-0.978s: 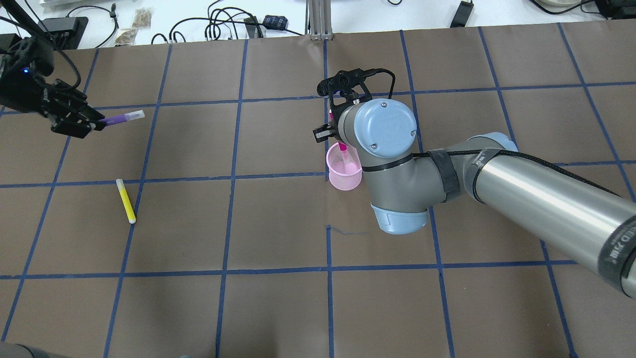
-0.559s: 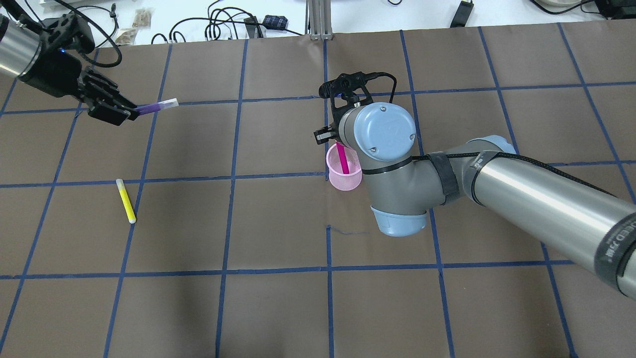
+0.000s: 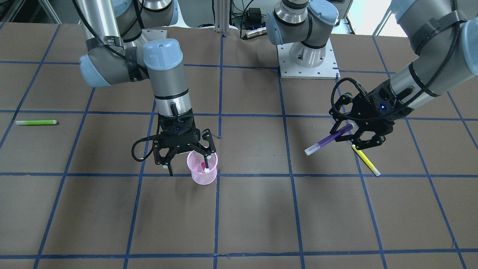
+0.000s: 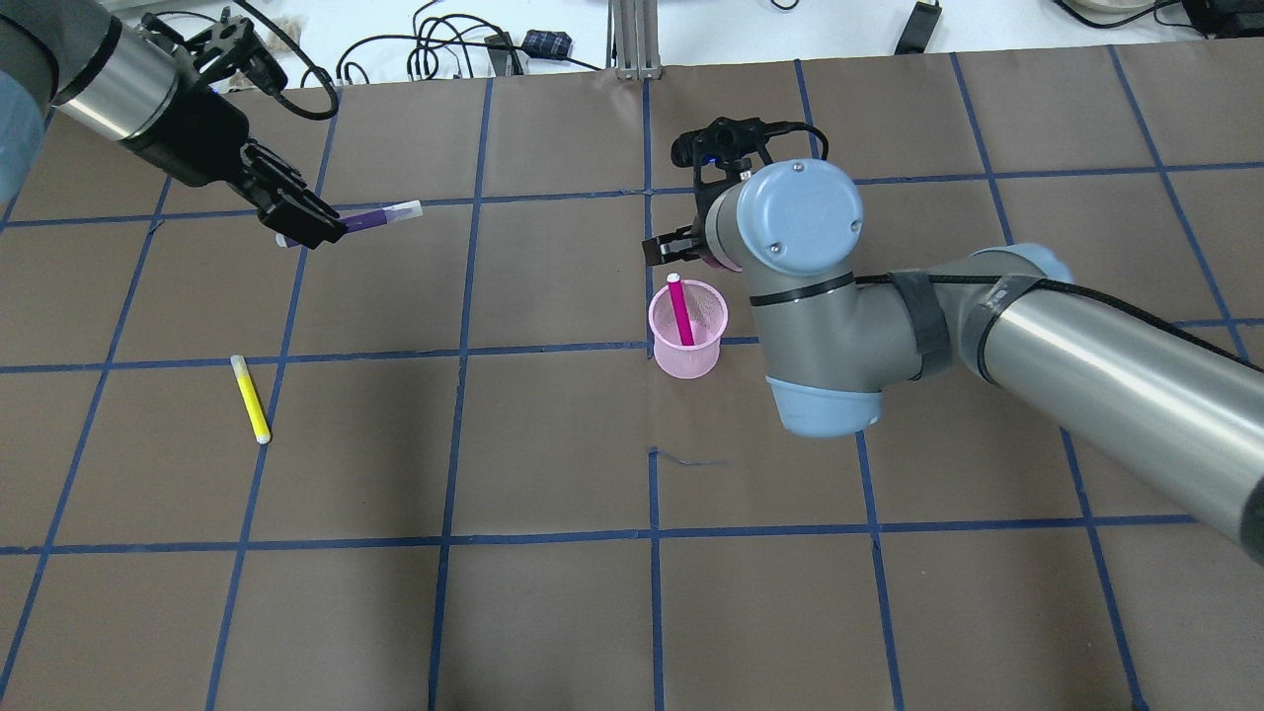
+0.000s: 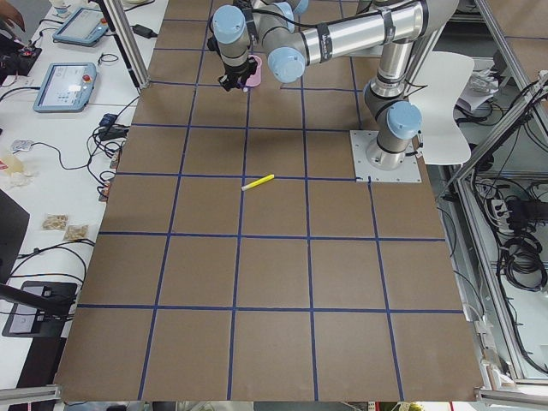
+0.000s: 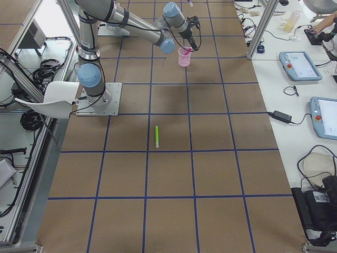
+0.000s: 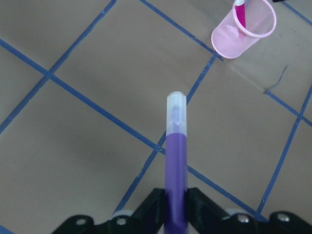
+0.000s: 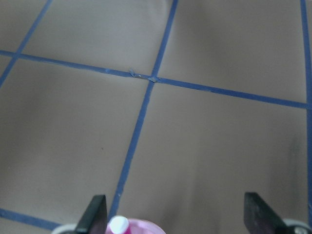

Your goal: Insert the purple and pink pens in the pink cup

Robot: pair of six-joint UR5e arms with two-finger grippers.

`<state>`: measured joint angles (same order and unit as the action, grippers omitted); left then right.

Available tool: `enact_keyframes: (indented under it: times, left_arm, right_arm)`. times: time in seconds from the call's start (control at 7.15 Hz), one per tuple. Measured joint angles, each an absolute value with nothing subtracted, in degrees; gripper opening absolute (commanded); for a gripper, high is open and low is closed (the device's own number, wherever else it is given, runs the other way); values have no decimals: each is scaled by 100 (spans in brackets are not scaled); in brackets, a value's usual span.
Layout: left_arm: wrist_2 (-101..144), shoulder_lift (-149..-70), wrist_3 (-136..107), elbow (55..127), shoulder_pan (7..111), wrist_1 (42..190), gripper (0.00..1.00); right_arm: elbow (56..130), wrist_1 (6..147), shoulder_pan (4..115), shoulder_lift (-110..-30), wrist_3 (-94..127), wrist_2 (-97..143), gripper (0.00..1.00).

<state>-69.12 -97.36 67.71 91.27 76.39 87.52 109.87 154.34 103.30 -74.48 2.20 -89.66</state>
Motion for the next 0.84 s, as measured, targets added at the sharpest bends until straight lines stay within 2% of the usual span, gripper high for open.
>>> enact_keyframes:
  times: [0.28, 0.84]
  left_arm:
    - [-7010, -9708, 6230, 9141, 8027, 8658, 0]
    - [-7998, -9984, 4434, 9153, 9658, 7798, 0]
  right_arm:
    - [10315, 13031, 9710, -7953, 168, -8932, 100]
    - [9392, 10387, 9408, -8202, 136, -9257, 100]
